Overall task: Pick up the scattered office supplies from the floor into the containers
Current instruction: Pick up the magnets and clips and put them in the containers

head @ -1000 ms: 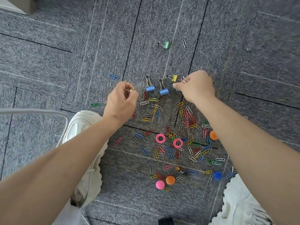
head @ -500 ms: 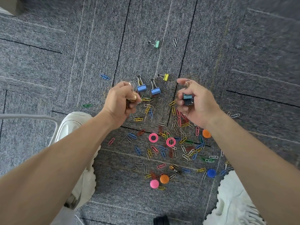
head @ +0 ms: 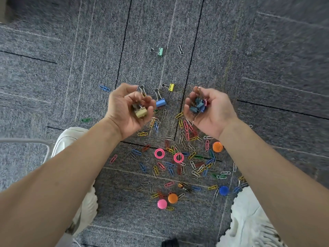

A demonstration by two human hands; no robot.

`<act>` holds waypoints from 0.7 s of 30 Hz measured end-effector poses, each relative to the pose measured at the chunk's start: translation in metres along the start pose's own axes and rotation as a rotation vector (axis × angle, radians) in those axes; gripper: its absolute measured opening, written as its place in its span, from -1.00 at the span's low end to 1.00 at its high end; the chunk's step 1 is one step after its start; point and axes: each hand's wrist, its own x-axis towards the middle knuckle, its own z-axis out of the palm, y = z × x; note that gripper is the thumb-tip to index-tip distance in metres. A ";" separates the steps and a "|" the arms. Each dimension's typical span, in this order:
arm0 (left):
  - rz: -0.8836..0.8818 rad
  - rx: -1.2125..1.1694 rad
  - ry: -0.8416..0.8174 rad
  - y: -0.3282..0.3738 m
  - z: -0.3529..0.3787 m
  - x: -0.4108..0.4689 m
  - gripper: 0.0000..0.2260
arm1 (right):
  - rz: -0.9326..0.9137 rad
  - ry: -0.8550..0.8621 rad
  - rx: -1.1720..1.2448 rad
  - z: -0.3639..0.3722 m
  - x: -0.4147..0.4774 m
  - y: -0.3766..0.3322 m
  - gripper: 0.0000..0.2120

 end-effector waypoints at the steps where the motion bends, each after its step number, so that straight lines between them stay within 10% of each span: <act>1: 0.018 0.090 0.070 0.001 0.001 0.002 -0.80 | 0.010 0.001 0.040 0.000 0.000 -0.001 -0.83; 11: 0.388 1.260 0.485 0.010 0.009 0.019 -0.69 | -0.076 0.121 -0.581 0.023 0.014 -0.020 -0.69; 21: 0.359 1.236 0.489 0.012 0.016 0.024 -0.79 | -0.571 0.256 -1.894 0.048 0.050 -0.003 -0.70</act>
